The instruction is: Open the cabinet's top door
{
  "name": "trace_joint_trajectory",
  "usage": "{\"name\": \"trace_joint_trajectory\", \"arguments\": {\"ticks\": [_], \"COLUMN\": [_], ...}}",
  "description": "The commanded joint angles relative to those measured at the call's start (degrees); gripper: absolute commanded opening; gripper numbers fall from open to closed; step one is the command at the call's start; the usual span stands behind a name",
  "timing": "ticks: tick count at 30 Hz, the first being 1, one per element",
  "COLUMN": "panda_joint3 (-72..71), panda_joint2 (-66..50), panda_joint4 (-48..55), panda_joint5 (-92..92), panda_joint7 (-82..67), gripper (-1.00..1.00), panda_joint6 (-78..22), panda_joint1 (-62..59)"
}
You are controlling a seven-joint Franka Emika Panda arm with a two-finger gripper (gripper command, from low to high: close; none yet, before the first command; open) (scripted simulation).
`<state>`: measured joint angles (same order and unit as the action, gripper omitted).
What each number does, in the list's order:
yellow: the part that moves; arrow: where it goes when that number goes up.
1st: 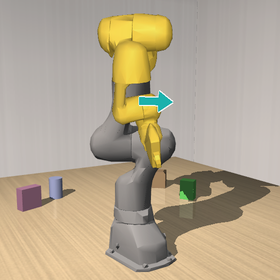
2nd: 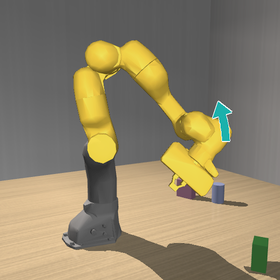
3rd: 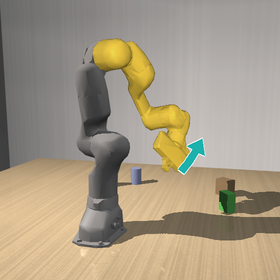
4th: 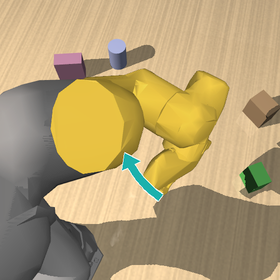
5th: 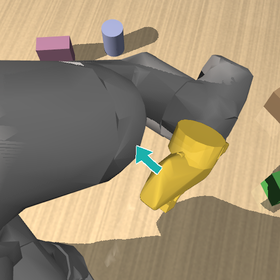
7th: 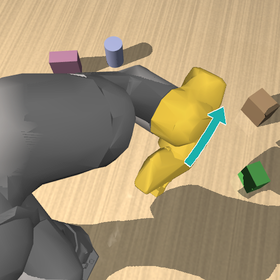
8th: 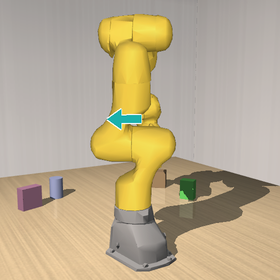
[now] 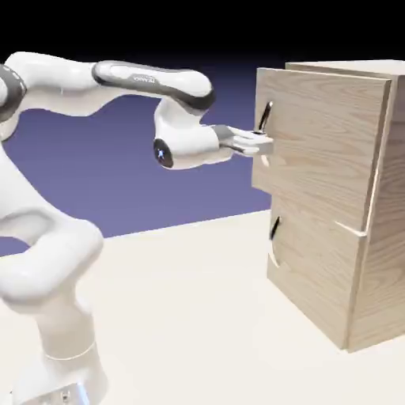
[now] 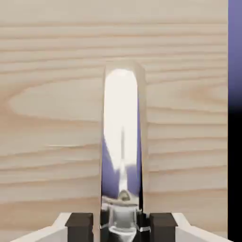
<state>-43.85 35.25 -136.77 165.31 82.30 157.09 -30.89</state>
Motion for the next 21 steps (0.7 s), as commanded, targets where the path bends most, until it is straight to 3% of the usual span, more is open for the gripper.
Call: {"name": "trace_joint_trajectory", "arguments": {"ticks": [1,11,21], "panda_joint3": [1.98,20.09,36.39], "panda_joint2": [-0.04,7.73,15.74], "panda_joint4": [-0.91,-14.18,-23.32], "panda_joint5": [-1.26,-25.93,-50.85], "panda_joint7": [0.19,15.35,26.37], "gripper": [-1.0,-1.0,-1.0], "panda_joint6": [-0.48,-10.78,-25.09], "panda_joint1": [2.08,17.04,21.21]}}
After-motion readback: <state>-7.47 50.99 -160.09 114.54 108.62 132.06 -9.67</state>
